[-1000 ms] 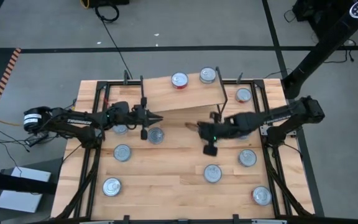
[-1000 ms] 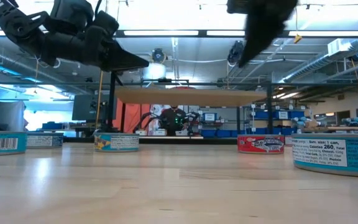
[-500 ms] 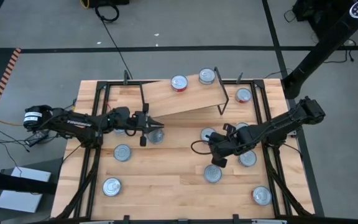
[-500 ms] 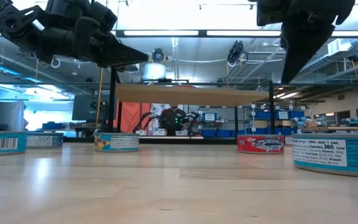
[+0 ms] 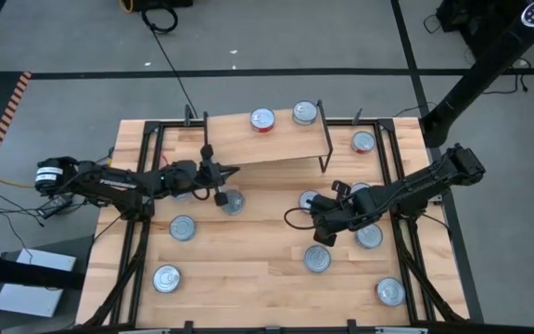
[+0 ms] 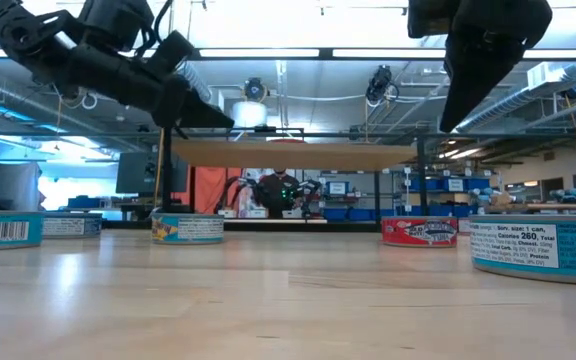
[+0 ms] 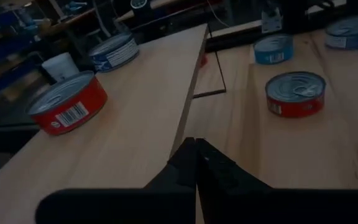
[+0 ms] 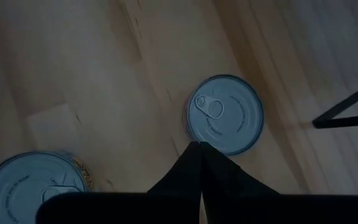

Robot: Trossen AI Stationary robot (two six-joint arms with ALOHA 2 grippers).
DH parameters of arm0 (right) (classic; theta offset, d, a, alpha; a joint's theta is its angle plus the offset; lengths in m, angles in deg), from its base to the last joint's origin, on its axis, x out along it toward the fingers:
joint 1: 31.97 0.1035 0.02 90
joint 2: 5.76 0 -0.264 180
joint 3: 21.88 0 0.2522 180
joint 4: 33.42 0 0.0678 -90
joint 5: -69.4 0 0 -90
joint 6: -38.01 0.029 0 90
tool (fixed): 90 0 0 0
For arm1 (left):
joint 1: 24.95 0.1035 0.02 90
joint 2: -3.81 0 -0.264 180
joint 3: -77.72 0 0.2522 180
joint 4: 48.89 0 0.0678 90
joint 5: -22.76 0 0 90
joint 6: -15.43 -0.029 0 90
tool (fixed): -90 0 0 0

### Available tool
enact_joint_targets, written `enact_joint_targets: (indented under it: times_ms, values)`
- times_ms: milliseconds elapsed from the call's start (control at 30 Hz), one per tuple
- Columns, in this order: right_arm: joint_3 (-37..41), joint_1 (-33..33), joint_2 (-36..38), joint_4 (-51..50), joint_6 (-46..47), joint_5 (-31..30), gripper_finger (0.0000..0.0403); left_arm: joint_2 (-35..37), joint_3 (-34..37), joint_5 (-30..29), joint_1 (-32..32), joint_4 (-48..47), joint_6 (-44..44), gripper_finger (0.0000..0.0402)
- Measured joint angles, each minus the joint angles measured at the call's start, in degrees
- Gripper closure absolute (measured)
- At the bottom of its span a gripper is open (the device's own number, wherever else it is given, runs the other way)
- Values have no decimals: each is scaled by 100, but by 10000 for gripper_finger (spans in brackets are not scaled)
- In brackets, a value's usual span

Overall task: Stack canned seafood by type on shelf
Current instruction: Adjust the shelf

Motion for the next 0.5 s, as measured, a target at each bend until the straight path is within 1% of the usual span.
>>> enact_joint_targets:
  times_ms: [367,433,500]
  values:
    - [0,4,0,71,-20,-57,392,4,-1003,387,-332,-1121,-111,400]
    - [0,13,-1,72,-20,-57,392,7,-1082,485,-443,-1501,-111,400]
    - [0,50,0,72,-20,-59,392,7,-1114,413,-535,-2012,-109,400]
